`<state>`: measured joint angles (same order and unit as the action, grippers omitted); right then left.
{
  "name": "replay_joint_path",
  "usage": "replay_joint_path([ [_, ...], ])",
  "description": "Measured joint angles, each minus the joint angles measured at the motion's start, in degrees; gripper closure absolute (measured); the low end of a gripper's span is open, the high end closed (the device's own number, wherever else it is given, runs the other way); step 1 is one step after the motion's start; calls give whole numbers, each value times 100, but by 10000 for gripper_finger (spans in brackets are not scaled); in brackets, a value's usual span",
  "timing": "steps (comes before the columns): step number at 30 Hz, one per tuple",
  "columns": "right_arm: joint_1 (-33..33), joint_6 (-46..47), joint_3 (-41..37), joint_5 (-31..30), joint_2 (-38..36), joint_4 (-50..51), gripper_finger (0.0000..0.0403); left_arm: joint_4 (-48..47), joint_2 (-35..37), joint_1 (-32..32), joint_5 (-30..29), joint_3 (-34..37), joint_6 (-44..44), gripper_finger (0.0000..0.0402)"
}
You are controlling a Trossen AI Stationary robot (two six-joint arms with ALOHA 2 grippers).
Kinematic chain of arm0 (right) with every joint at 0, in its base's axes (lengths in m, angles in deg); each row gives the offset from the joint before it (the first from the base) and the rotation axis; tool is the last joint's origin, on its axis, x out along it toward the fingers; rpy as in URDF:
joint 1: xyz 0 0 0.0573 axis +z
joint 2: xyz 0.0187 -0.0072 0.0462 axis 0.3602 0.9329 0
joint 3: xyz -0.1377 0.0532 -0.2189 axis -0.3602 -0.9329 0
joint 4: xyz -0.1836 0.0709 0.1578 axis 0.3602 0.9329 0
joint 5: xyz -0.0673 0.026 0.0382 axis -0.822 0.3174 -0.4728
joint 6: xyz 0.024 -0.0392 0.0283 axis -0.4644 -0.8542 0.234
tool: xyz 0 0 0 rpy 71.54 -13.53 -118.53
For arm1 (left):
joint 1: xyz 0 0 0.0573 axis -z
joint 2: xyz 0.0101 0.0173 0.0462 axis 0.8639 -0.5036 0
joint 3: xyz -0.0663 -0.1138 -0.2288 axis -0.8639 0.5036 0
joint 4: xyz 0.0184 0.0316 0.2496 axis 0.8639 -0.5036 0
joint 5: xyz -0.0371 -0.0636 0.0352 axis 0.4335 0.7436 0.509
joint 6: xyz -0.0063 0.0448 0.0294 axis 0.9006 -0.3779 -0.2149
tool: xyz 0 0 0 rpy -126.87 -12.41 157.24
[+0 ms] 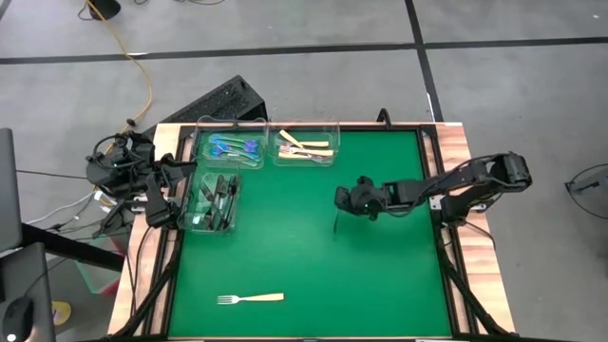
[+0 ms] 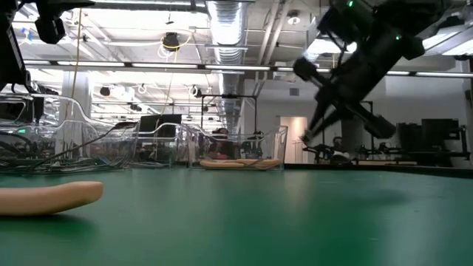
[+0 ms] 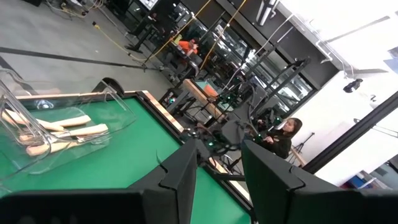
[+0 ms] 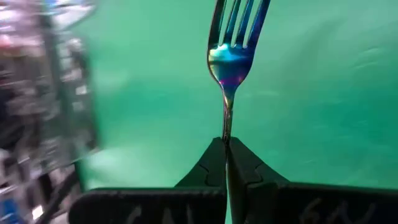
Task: Sort silverware by color (type)
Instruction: Put the iridescent fork into the top left transparent bin
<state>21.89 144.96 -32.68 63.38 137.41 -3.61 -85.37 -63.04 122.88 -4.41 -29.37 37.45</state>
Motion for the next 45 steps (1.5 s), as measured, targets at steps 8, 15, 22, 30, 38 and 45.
replay_joint_path([
  [8,471,-409,4,-256,-2,-1233,396,-1,0,-1,0,0,0,289],
  [15,568,-1741,47,-260,-4,-2649,396,-1,0,-1,-152,0,-88,289],
  [22,446,-4032,971,18,25,-2470,396,-1,0,-1,-285,0,-188,289],
  [30,-247,-5923,2646,194,558,-1270,396,1,2,0,-399,-2,-168,289],
  [38,-966,-7225,4459,1412,1869,-665,396,1,2,-1,-801,-2,-175,289],
  [45,-1381,-7711,6392,2406,3310,-173,396,-3,7,-1,-998,-4,-175,289],
])
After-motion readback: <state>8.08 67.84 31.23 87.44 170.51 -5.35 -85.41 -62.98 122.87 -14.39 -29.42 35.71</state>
